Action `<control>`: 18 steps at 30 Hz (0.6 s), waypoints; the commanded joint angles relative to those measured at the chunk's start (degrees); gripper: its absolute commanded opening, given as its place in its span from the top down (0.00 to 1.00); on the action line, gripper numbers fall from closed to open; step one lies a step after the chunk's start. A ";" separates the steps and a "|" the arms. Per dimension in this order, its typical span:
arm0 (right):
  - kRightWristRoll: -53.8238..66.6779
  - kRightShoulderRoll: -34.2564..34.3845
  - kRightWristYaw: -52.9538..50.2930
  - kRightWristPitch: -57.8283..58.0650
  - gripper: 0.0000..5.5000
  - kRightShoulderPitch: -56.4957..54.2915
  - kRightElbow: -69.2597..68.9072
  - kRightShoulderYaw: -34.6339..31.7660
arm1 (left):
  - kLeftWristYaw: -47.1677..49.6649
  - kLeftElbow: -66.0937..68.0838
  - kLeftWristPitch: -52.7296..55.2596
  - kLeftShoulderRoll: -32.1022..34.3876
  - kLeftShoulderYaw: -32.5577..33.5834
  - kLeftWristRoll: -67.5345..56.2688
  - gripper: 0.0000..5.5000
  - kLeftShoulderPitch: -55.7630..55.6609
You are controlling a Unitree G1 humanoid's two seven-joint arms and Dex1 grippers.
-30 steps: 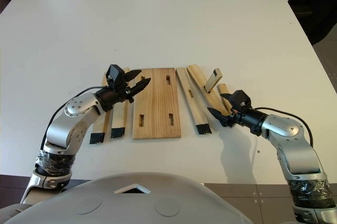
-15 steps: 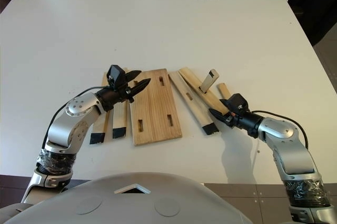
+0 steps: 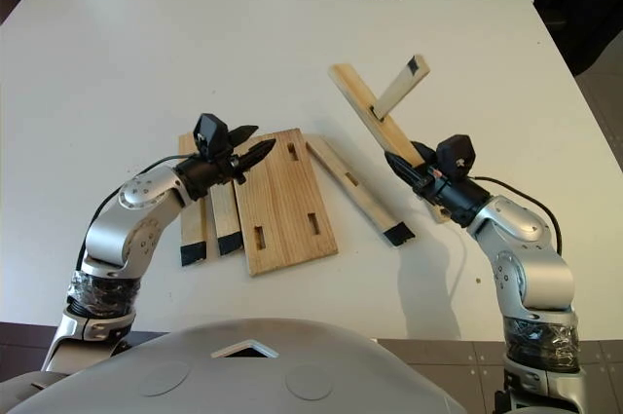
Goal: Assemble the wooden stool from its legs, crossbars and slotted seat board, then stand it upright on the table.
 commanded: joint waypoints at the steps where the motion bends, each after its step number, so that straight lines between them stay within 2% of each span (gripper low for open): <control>1: 15.18 -1.39 3.76 6.30 0.63 -2.80 -7.32 -3.22 | -5.54 -4.48 7.19 -1.16 4.85 -15.79 0.44 -3.66; 4: 22.96 -3.52 5.00 9.93 0.63 -5.16 -9.46 -4.13 | -7.03 -4.86 10.68 -0.56 6.30 -22.09 0.38 -6.61; 7: 25.51 -4.49 5.36 11.37 0.63 -6.77 -10.09 -3.57 | -7.49 -3.54 13.43 -0.97 8.03 -28.03 0.34 -9.23; 11: 27.31 -6.09 7.97 12.54 0.63 -8.04 -10.73 -2.06 | -8.90 -3.89 16.46 -1.32 11.08 -39.23 0.34 -10.57; 18: 28.78 -8.98 12.26 14.07 0.63 -9.40 -9.69 -0.84 | -10.53 -6.42 16.38 -0.03 10.73 -45.00 0.34 -11.78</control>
